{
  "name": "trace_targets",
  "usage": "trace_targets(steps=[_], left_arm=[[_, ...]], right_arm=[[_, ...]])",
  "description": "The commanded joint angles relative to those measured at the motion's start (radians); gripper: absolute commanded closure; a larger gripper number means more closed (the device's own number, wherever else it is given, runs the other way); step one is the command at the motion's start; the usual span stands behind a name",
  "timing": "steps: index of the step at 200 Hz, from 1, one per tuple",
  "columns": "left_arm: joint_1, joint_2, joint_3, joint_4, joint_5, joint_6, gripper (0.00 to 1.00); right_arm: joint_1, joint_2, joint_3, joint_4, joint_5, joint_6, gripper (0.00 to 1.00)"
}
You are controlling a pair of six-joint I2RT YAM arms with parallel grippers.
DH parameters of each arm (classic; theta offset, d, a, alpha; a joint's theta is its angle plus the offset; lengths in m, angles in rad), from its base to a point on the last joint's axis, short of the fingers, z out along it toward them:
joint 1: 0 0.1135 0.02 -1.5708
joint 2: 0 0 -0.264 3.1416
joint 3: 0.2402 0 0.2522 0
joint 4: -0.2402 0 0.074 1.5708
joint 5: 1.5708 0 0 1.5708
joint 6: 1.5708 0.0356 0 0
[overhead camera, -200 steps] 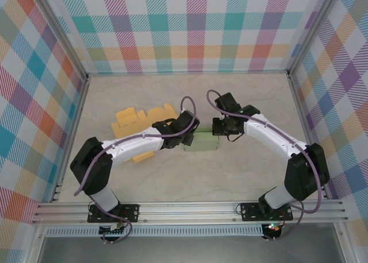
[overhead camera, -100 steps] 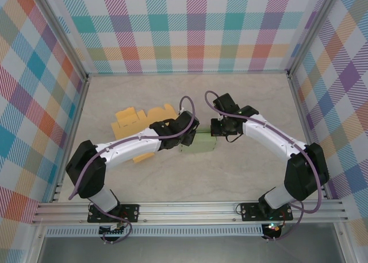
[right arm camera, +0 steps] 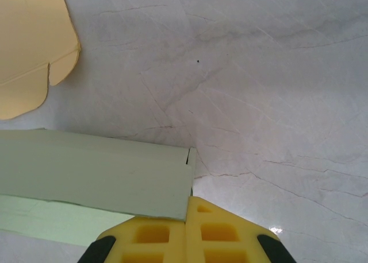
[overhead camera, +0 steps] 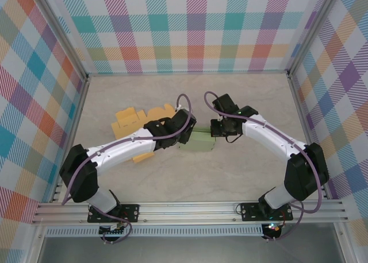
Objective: Fold the paper box
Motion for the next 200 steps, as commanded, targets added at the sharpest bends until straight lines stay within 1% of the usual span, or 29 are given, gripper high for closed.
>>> trace_targets(steps=[1,15,27,79,107,122,140,148,175,200], left_arm=[[-0.004,-0.043,0.033,0.005,0.001,0.038,0.45],[0.005,-0.040,0.040,-0.001,0.020,0.053,0.55],[0.012,-0.030,0.048,-0.011,0.034,0.063,0.60],[0.057,0.021,0.067,-0.022,0.046,0.095,0.61],[0.065,0.045,0.074,-0.028,0.066,0.103,0.62],[0.068,0.060,0.076,-0.031,0.065,0.103,0.67],[0.069,0.069,0.077,-0.026,0.069,0.101,0.79],[0.069,0.070,0.076,-0.024,0.075,0.097,0.83],[0.069,0.072,0.076,-0.021,0.104,0.078,0.90],[0.069,0.078,0.067,-0.021,0.136,0.033,0.96]], right_arm=[[0.013,0.011,0.014,-0.044,0.017,-0.004,0.96],[0.016,0.013,0.018,-0.046,0.017,-0.004,0.96],[0.019,0.014,0.021,-0.046,0.019,-0.005,0.96],[0.025,0.015,0.033,-0.058,0.028,-0.010,0.96],[0.027,0.019,0.033,-0.057,0.028,-0.009,0.96],[0.029,0.021,0.033,-0.057,0.028,-0.009,0.96],[0.029,0.025,0.035,-0.057,0.028,-0.010,0.96],[0.029,0.027,0.036,-0.058,0.029,-0.010,0.96],[0.030,0.029,0.040,-0.060,0.031,-0.011,0.96],[0.032,0.031,0.046,-0.060,0.034,-0.008,0.96]])
